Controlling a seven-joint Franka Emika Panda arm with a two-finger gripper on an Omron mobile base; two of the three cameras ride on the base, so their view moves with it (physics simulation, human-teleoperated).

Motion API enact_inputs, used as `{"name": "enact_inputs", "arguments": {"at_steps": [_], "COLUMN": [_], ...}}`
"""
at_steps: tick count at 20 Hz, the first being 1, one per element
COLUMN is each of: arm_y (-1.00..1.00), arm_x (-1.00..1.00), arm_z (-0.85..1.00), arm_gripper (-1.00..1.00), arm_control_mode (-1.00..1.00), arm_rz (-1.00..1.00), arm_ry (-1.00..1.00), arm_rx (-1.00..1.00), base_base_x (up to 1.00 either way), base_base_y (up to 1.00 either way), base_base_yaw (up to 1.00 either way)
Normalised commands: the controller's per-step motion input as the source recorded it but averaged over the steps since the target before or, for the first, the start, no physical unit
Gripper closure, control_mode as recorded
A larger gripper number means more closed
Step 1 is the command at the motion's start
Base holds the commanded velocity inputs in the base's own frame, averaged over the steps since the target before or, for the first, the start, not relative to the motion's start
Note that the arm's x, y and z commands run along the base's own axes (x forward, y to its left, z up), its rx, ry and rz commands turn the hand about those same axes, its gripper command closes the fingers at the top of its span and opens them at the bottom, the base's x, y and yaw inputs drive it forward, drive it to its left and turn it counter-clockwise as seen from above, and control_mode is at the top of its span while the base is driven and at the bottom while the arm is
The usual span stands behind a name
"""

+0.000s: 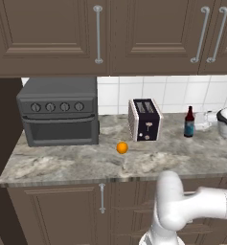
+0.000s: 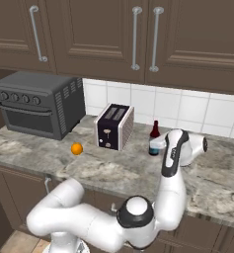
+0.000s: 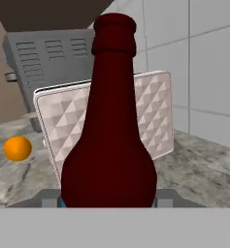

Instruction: Place the liquor and beer on the top shelf of the fridge to keep them out of children's reach, and place the orange on lower shelves for easy access.

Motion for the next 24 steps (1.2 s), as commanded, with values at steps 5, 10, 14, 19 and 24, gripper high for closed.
{"name": "enact_inputs", "arguments": {"at_steps": [5, 10, 14, 19, 24], "arm_y": [0.0, 0.02, 0.12, 0.31, 0.31], "arm_x": [-0.98, -0.81, -0.62, -0.4, -0.11], "arm_z": [0.4, 0.32, 0.26, 0.23, 0.26], "arm_gripper": [1.0, 1.0, 1.0, 1.0, 1.0], "arm_control_mode": [-1.0, -1.0, -1.0, -1.0, -1.0], "arm_rz": [-0.02, -0.03, -0.04, -0.06, -0.08], "arm_ry": [0.01, 0.0, 0.0, 0.0, 0.0], "arm_rx": [-0.07, -0.1, -0.09, -0.07, -0.02], "base_base_x": [0.0, 0.0, 0.0, 0.0, 0.0], "base_base_y": [0.0, 0.0, 0.0, 0.0, 0.0], "base_base_yaw": [0.0, 0.0, 0.0, 0.0, 0.0]}}
